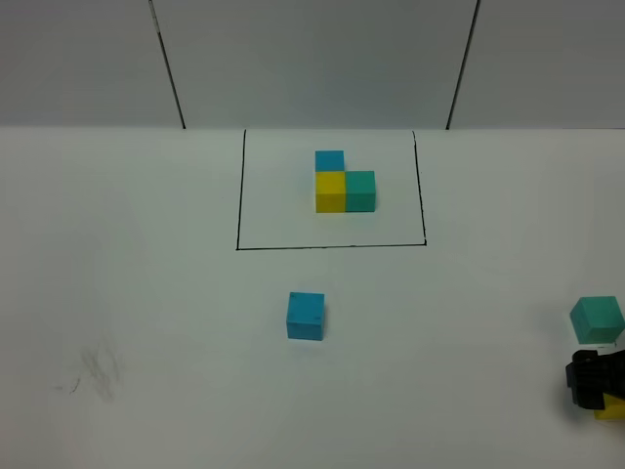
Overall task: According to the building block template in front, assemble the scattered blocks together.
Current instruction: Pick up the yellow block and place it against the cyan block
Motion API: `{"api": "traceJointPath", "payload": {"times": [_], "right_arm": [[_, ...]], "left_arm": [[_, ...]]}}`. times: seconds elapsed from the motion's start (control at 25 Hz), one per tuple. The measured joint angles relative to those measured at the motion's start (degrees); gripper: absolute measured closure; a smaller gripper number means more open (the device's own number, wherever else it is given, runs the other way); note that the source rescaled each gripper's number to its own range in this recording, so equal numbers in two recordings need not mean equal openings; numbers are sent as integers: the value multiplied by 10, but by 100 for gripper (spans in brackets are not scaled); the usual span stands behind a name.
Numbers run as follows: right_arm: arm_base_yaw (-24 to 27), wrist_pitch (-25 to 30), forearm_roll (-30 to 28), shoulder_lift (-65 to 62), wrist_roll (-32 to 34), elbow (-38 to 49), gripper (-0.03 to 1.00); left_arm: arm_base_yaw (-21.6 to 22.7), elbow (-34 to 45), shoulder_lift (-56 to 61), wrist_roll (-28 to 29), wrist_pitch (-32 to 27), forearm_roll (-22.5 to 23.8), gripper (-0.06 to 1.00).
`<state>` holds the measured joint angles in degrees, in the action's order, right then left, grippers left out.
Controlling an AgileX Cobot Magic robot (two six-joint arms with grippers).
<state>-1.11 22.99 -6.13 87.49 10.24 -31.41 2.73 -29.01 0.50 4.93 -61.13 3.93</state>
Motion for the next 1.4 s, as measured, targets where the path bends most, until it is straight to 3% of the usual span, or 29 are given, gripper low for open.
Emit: {"api": "traceJointPath", "payload": {"times": [0.56, 0.72, 0.96, 1.24, 1.4], "right_arm": [[0, -33, 0, 24, -4, 0, 26], [0, -33, 0, 24, -12, 0, 41], [0, -32, 1, 24, -15, 0, 75], [0, -31, 3, 24, -20, 0, 75], [-15, 3, 35, -5, -29, -5, 75]], "left_arm": [[0, 0, 0, 0, 0, 0, 36], [0, 0, 0, 0, 0, 0, 36], [0, 0, 0, 0, 0, 0, 36], [0, 0, 0, 0, 0, 0, 36], [0, 0, 0, 0, 0, 0, 36]]}}
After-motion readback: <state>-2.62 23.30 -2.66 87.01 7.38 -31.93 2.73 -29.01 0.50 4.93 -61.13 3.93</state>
